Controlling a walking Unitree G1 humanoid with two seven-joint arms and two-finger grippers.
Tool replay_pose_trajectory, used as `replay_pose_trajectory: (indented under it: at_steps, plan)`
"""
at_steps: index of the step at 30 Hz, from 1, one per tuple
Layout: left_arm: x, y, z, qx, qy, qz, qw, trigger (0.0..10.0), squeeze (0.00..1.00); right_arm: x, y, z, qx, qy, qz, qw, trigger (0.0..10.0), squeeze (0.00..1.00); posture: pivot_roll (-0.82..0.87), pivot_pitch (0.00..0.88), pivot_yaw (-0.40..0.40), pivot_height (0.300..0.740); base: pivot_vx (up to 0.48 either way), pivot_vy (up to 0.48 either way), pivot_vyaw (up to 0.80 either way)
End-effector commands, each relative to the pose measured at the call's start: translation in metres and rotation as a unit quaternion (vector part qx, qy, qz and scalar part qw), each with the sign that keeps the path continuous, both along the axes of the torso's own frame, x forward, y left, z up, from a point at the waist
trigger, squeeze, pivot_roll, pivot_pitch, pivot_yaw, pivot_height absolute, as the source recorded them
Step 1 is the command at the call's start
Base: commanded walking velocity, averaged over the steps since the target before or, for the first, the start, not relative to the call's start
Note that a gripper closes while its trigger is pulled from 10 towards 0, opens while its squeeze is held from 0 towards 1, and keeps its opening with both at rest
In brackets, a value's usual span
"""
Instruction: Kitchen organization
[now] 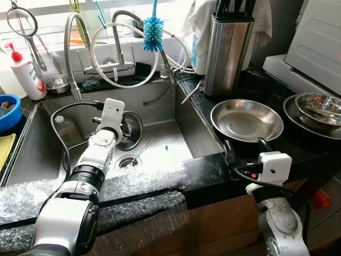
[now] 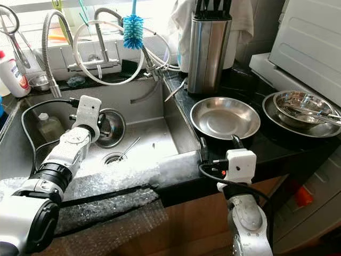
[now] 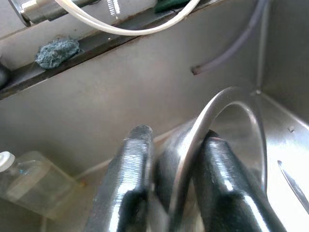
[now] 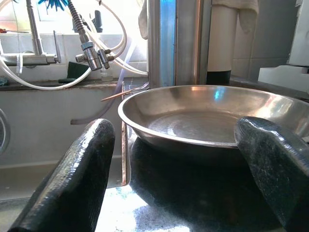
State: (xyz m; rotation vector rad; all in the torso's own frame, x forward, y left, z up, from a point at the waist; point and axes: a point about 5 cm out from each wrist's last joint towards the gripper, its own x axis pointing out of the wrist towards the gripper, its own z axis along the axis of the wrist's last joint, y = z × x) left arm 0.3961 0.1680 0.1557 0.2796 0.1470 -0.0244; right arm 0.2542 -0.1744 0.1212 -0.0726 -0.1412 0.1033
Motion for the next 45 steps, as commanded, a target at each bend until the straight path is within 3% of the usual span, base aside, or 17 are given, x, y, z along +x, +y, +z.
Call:
replay_pose_trajectory:
  at_steps: [1, 24, 31, 33, 34, 41, 45]
  plan:
    - [0.002, -0.003, 0.005, 0.003, -0.001, -0.008, 1.000, 10.0, 1.00, 0.003, 0.003, -0.001, -0.004, 0.005, 0.004, 1.000, 10.0, 0.00, -0.19, 0.000, 0.055, 0.740, 0.000, 0.000, 0.00]
    - [0.003, -0.009, 0.009, -0.015, -0.017, -0.027, 0.999, 10.0, 1.00, 0.004, 0.005, -0.002, -0.007, 0.011, 0.005, 1.000, 10.0, 0.00, -0.19, 0.000, 0.056, 0.740, 0.000, 0.000, 0.00]
    - [0.003, -0.014, 0.009, -0.076, -0.004, -0.056, 0.996, 10.0, 1.00, 0.005, 0.004, -0.003, -0.008, 0.013, 0.007, 1.000, 10.0, 0.00, -0.19, 0.000, 0.057, 0.740, 0.000, 0.000, 0.00]
    - [0.003, -0.017, 0.009, -0.072, 0.005, -0.085, 0.994, 10.0, 1.00, 0.005, 0.005, -0.003, -0.009, 0.016, 0.009, 1.000, 10.0, 0.00, -0.19, 0.000, 0.058, 0.740, 0.000, 0.000, 0.00]
    - [0.002, -0.020, 0.009, -0.066, 0.007, -0.106, 0.992, 10.0, 0.00, 0.005, 0.006, -0.004, -0.009, 0.017, 0.011, 1.000, 10.0, 0.00, -0.19, 0.000, 0.059, 0.740, 0.000, 0.000, 0.00]
    - [0.000, -0.024, 0.008, -0.066, 0.008, -0.133, 0.989, 10.0, 0.00, 0.006, 0.008, -0.005, -0.011, 0.019, 0.016, 1.000, 10.0, 0.00, -0.19, 0.000, 0.060, 0.740, 0.000, 0.000, 0.00]
    - [0.001, -0.017, 0.021, -0.090, -0.051, -0.112, 0.988, 10.0, 0.00, 0.006, 0.008, -0.005, -0.013, 0.020, 0.014, 1.000, 10.0, 0.00, -0.20, 0.000, 0.062, 0.740, 0.000, 0.000, 0.00]
